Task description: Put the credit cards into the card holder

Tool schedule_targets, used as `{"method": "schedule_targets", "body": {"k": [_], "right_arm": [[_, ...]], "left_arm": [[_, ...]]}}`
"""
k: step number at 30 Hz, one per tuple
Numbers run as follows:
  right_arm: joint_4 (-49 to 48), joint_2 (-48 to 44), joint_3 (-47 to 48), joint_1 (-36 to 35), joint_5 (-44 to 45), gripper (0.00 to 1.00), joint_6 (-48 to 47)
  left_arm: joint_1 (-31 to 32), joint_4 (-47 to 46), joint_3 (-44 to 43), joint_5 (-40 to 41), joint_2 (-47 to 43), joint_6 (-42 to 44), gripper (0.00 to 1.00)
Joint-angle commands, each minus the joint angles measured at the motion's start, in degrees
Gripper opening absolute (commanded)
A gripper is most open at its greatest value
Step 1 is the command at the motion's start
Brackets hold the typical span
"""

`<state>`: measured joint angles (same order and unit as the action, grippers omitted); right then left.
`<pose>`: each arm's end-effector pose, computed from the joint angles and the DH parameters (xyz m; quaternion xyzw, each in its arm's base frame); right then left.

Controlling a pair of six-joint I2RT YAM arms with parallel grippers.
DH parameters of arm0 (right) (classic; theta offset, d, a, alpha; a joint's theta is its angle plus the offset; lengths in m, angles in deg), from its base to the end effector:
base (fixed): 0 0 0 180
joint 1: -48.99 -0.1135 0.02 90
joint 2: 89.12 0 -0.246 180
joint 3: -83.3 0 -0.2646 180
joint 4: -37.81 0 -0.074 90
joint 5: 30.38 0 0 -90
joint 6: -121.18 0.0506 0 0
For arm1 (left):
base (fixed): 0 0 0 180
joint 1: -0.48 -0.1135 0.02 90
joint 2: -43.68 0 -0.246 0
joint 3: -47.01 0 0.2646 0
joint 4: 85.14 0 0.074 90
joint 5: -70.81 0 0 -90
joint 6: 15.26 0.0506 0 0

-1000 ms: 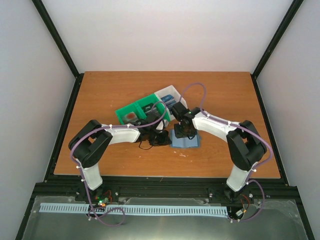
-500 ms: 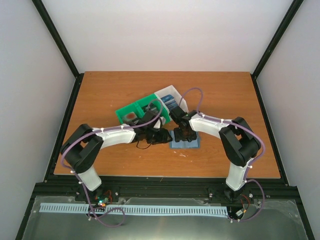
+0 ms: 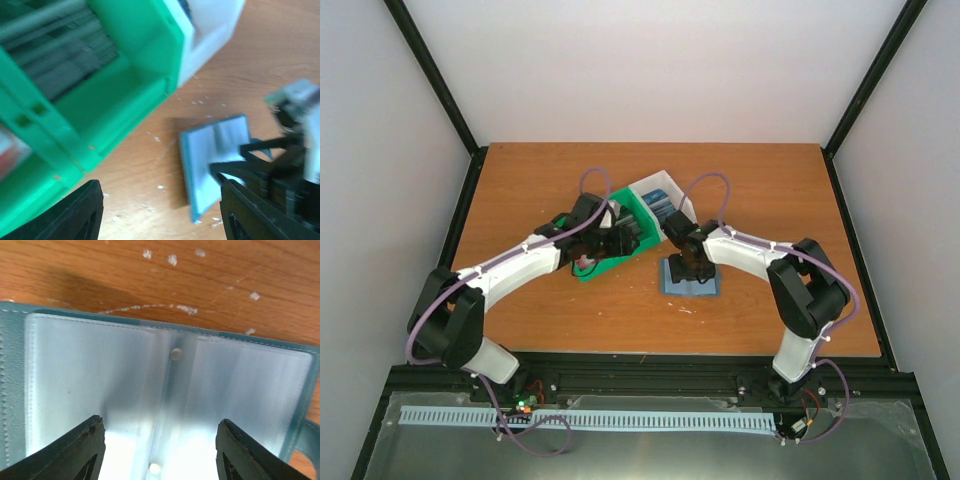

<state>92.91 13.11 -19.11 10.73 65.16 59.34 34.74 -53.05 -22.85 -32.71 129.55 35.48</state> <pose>0.2659 0.2035 0.1212 -0.0833 0.9913 0.0086 0.1011 0.2734 -0.2006 0.1942 0.0016 0.9284 -0.3006 0.2187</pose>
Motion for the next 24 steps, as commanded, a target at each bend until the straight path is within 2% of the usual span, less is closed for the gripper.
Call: {"method": "schedule_targets", "body": {"k": [1, 5, 12, 24], "right_arm": [[1.5, -4.9, 2.8, 0.4, 0.1, 0.61, -1.2], [1.8, -7.1, 3.9, 0.7, -1.2, 0.61, -2.1], [2.1, -7.9, 5.0, 1.7, -3.7, 0.61, -3.5], [2.5, -7.4, 7.0, 4.6, -7.9, 0.61, -5.9]], "left_arm": [[-4.5, 6.5, -3.8, 2.4, -0.6, 7.2, 0.66], [-7.3, 11.7, -7.8, 5.2, 1.3, 14.0, 0.66], [-7.9, 18.1, -12.6, 16.4, 6.2, 23.5, 0.65], [-9.4, 16.1, -11.7, 22.0, 11.6, 36.8, 0.44]]}}
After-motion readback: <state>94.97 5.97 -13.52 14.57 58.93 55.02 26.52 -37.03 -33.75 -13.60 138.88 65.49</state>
